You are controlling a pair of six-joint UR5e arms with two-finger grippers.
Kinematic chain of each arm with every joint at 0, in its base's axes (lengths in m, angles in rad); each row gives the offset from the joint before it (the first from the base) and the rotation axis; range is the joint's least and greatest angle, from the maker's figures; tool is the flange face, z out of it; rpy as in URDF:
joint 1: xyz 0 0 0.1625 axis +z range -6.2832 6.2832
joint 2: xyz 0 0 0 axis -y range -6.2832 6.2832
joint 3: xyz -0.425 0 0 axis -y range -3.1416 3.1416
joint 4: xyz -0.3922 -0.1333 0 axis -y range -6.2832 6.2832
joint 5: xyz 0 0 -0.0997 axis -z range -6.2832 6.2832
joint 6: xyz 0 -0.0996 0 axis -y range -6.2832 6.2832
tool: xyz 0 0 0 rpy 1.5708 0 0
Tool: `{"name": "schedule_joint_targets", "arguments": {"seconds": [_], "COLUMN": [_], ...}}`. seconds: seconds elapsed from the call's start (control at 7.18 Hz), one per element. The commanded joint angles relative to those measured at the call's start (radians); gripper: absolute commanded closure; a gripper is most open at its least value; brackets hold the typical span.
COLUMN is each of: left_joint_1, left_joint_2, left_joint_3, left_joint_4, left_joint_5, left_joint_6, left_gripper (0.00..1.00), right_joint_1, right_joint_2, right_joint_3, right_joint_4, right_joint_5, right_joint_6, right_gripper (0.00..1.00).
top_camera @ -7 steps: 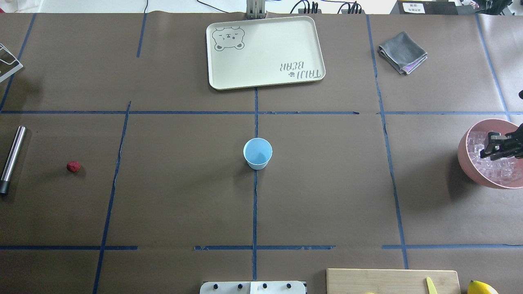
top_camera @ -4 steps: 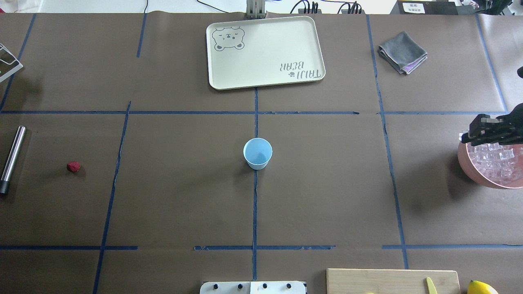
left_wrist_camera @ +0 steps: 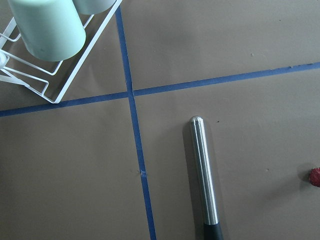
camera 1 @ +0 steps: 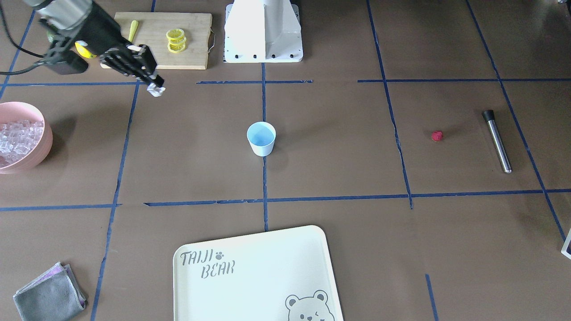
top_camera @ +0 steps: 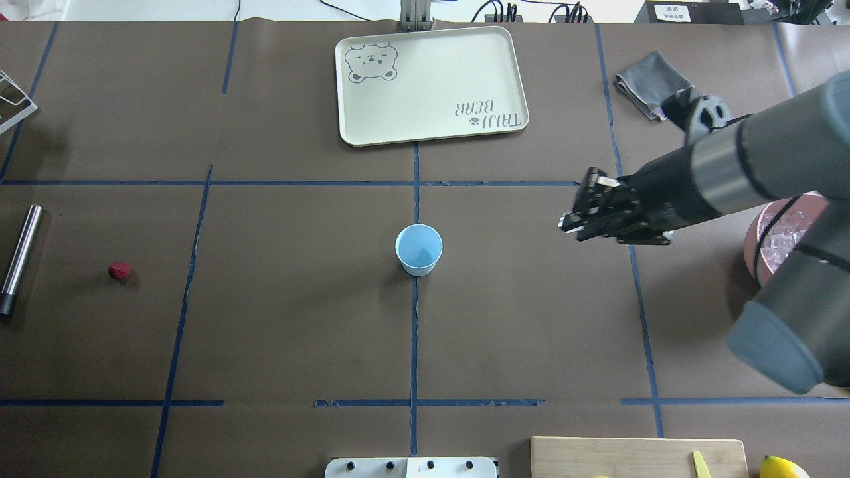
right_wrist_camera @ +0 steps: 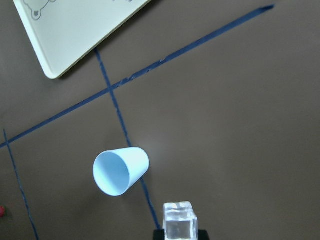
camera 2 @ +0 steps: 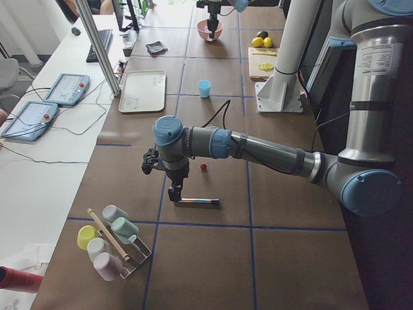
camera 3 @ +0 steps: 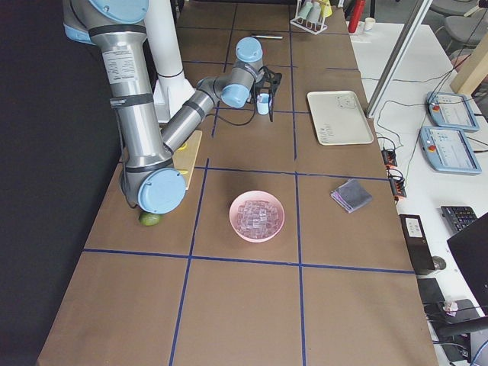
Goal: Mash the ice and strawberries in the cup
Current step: 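Carry the ice cube with the right gripper over the blue cup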
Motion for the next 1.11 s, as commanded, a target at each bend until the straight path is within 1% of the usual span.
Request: {"name": "schedule_joint_targets", "arguments": {"seconds": [0.0,0.14,0.28,0.42,0.56,0.84,0.98], "left_joint_1": [0.000,0.000,0.000,0.000,0.002,0.000,0.000], "left_joint_2": [-0.001,-0.001,0.001,0.001,0.001,0.001,0.001], "left_joint_3": [0.002,0.001,0.002,0.007,0.008,0.007,0.005], "left_joint_4": [-0.028,-0.028,-0.029,-0.029,-0.029,-0.029,-0.029], "left_joint_5": [-0.001,-0.001,-0.001,-0.001,-0.001,-0.001,-0.001], "left_joint_6": [-0.003,-0.003,-0.003,-0.002,-0.002,-0.002,-0.002], "left_gripper": [0.00,0.00,0.00,0.00,0.00,0.00,0.00], "right_joint_1": [-0.166,-0.235,-0.283,-0.290,-0.290,-0.290,-0.299], "right_joint_2": [0.184,0.244,0.298,0.336,0.353,0.355,0.360], "right_joint_3": [-0.126,-0.168,-0.220,-0.284,-0.325,-0.349,-0.356], "right_joint_4": [-0.014,-0.073,-0.092,-0.093,-0.091,-0.093,-0.093], "right_joint_5": [-0.162,-0.252,-0.326,-0.336,-0.355,-0.397,-0.455], "right_joint_6": [0.131,0.133,0.133,0.133,0.130,0.127,0.124], "right_gripper": [1.00,1.00,1.00,1.00,1.00,1.00,1.00]}}
